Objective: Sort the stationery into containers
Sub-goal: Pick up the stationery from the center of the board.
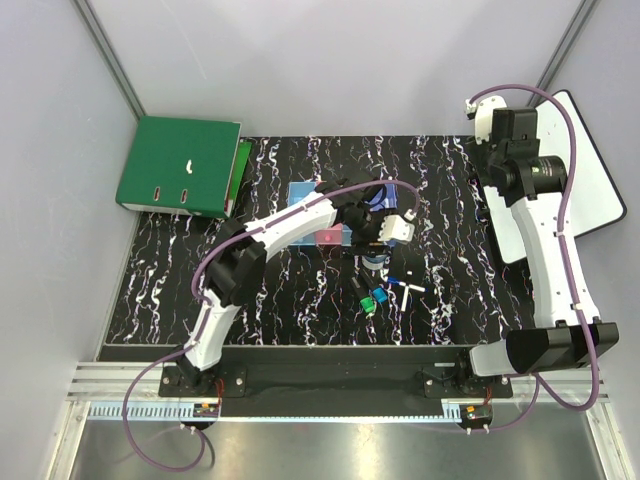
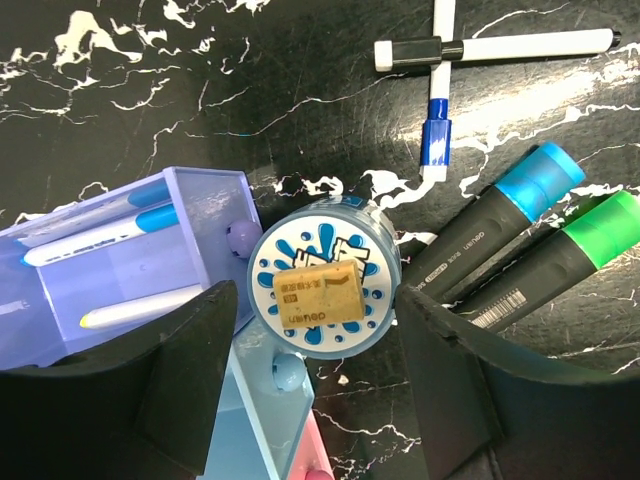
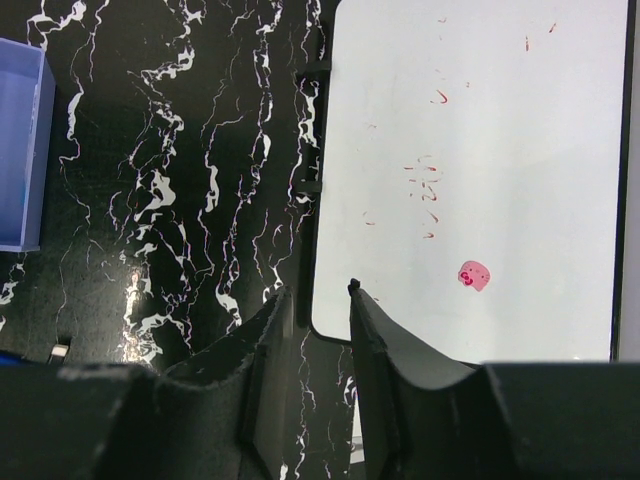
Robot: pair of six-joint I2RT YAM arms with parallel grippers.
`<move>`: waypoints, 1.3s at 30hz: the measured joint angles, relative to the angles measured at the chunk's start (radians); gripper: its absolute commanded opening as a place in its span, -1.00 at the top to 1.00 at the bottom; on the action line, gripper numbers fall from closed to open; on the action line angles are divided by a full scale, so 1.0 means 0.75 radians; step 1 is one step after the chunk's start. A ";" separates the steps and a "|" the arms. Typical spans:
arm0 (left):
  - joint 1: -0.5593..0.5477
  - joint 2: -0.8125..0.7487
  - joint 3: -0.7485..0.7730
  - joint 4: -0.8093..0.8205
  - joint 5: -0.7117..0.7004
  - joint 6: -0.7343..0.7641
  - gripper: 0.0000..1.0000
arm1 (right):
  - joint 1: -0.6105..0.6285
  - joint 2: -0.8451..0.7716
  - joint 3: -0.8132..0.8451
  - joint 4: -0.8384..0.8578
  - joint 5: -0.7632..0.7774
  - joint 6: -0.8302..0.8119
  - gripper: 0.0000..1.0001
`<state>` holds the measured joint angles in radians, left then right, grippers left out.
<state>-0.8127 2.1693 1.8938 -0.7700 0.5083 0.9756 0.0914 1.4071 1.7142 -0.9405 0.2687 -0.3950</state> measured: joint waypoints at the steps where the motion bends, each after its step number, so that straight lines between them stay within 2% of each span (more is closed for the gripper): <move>1: 0.000 0.003 0.000 0.000 0.001 -0.001 -0.37 | 0.000 -0.003 0.000 0.001 -0.001 0.001 0.29; 4: 0.000 0.008 0.001 -0.001 0.005 0.000 -0.35 | 0.000 -0.009 0.000 0.000 -0.001 0.004 0.31; 15: -0.003 0.010 0.003 -0.011 0.006 0.001 -0.03 | -0.001 -0.024 -0.005 0.000 -0.002 0.013 0.36; 18: -0.003 0.011 0.003 -0.018 0.008 0.001 0.25 | -0.001 -0.025 -0.005 0.000 -0.007 0.014 0.36; 19: -0.004 0.011 0.003 -0.022 0.009 0.001 0.47 | -0.001 -0.026 -0.005 0.000 -0.010 0.015 0.36; 22: -0.004 0.011 0.004 -0.025 0.015 0.007 0.50 | -0.001 -0.028 -0.005 0.000 -0.015 0.017 0.37; 25: -0.004 0.011 0.005 -0.024 0.017 0.010 0.64 | -0.001 -0.031 -0.005 0.000 -0.027 0.022 0.37; 28: -0.004 0.011 0.005 -0.024 0.016 0.010 0.84 | -0.002 -0.033 -0.005 0.000 -0.032 0.024 0.37; 29: -0.004 0.011 0.005 -0.024 0.017 0.010 1.00 | -0.002 -0.034 -0.005 0.000 -0.033 0.025 0.37; 39: -0.004 -0.018 -0.012 -0.039 0.006 -0.002 1.00 | -0.002 -0.035 -0.005 0.000 -0.033 0.030 0.37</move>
<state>-0.8158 2.1555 1.8851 -0.7990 0.5129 0.9745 0.0902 1.3811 1.7103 -0.9405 0.2443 -0.3725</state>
